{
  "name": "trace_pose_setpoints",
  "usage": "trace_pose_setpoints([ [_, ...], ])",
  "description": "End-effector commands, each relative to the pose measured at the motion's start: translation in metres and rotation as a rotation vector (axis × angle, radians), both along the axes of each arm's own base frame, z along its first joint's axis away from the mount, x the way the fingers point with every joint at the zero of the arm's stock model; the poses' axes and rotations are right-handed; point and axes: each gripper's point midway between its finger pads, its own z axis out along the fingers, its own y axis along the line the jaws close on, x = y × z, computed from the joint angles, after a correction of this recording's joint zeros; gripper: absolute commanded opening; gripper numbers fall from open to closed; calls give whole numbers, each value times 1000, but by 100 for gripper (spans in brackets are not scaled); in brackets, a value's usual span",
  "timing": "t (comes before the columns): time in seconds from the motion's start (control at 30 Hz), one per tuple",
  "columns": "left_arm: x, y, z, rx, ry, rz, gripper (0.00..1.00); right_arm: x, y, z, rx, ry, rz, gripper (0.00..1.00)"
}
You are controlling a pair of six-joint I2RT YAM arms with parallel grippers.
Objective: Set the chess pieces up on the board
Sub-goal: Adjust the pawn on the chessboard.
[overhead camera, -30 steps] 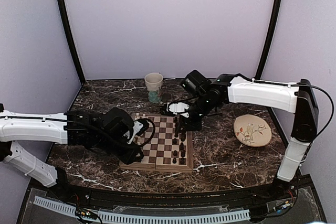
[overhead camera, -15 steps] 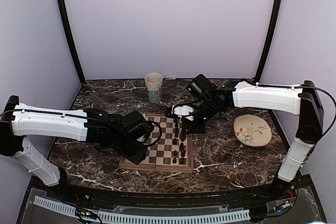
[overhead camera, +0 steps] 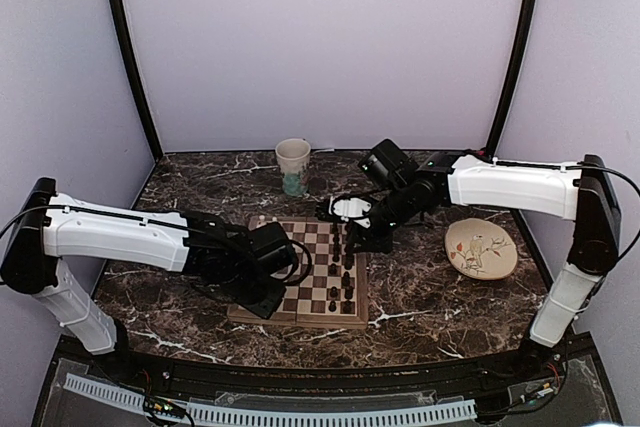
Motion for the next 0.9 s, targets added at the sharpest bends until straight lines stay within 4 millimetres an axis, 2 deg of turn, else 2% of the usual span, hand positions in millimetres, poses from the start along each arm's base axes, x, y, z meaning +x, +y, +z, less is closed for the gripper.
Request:
trace_pose_setpoints([
  [0.0,2,2,2,24,-12,10,25,4,1,11,34,-22,-8,25],
  [0.23,7,0,0,51,-31,2,29,3,1,9,31,-16,-10,25],
  [0.87,12,2,-9,114,-38,-4,31,2,2,4,23,1,-3,25],
])
